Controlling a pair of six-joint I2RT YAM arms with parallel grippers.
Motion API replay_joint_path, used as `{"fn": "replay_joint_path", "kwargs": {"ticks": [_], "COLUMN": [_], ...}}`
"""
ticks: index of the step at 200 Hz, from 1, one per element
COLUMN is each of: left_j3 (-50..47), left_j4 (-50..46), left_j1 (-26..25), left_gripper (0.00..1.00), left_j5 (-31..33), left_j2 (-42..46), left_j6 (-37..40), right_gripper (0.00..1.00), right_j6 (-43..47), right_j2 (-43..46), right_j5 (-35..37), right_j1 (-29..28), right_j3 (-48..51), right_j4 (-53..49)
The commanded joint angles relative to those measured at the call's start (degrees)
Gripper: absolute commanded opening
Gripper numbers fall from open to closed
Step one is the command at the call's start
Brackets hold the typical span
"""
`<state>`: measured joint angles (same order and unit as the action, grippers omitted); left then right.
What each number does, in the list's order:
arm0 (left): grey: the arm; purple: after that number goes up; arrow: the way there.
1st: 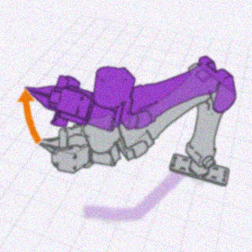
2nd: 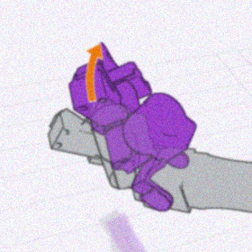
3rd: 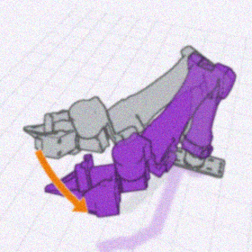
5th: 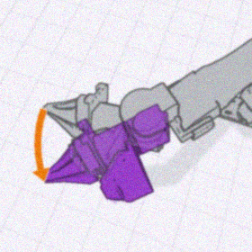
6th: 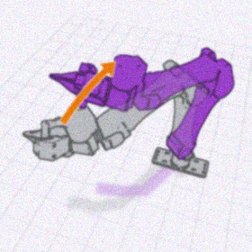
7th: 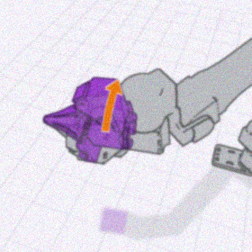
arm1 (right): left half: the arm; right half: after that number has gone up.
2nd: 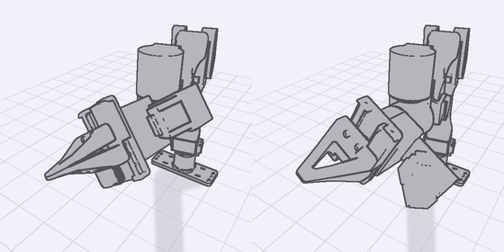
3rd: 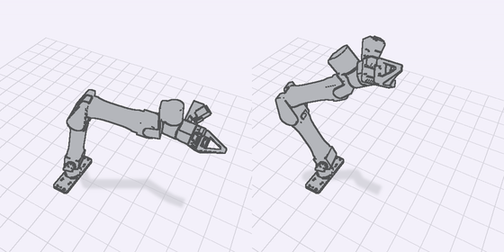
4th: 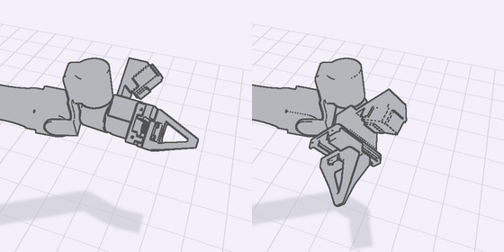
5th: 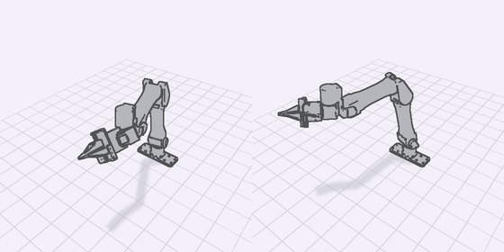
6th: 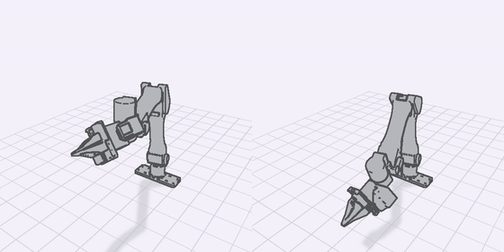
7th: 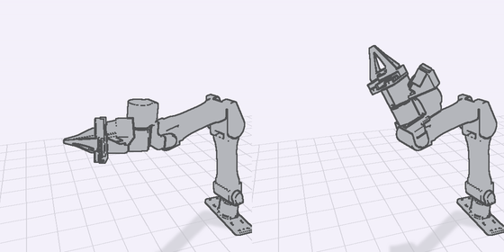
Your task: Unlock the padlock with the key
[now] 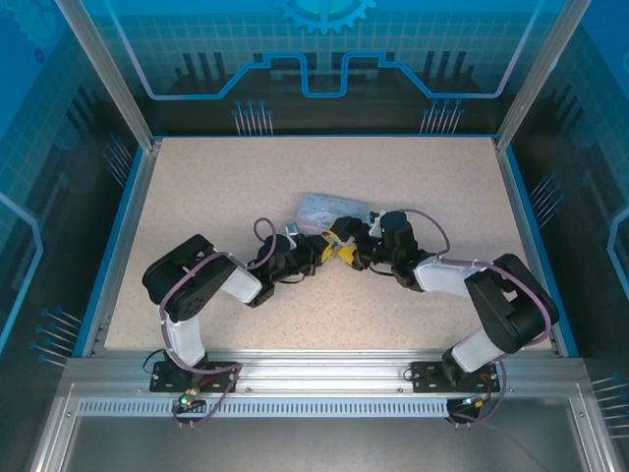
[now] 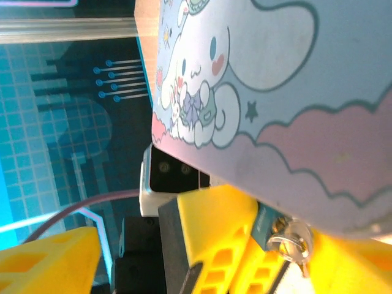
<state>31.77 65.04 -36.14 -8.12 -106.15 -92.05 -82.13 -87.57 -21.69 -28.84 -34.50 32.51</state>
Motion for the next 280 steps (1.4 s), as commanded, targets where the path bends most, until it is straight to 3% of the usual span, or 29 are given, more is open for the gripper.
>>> {"fn": "replay_joint_path", "kwargs": {"ticks": [1, 52, 88, 116, 140, 206, 243, 280], "left_j3": [0.04, 0.74, 1.79, 2.20, 2.85, 5.22, 6.72, 7.91], "left_j4": [4.68, 4.04, 2.15, 0.52, -1.23, -7.19, -12.96, -17.34], "left_j1": [0.98, 1.75, 1.77, 1.70, 1.74, 1.92, 2.38, 3.19], "left_gripper": [0.00, 0.00, 0.00, 0.00, 0.00, 0.00, 0.00, 0.00], "left_j5": [-1.67, -2.64, -3.13, -3.84, -4.75, -7.30, -9.91, -12.51], "left_j2": [-0.49, -0.47, 0.27, 1.06, 1.65, 3.75, 5.52, 6.70], "left_j6": [-0.27, -0.06, 0.53, 0.71, 0.98, 0.60, -0.16, -0.13], "right_gripper": [0.90, 0.89, 0.78, 0.67, 0.52, 0.52, 0.52, 0.51], "right_j6": [6.09, 23.08, 47.23, 60.73, 67.74, 79.50, 81.91, 83.22], "right_j2": [4.18, 11.16, 9.95, 7.80, 5.65, 2.33, 1.66, 0.18], "right_j5": [-3.38, -3.42, 4.21, 11.47, 16.01, 29.16, 29.47, 25.07], "right_j1": [1.19, 3.70, 1.10, -2.07, -4.82, -10.10, -10.01, -9.85], "right_j3": [0.28, -3.91, -17.46, -24.56, -28.13, -29.18, -27.70, -27.09], "right_j4": [-9.61, -31.37, -50.16, -58.17, -60.88, -61.94, -59.92, -58.88]}}
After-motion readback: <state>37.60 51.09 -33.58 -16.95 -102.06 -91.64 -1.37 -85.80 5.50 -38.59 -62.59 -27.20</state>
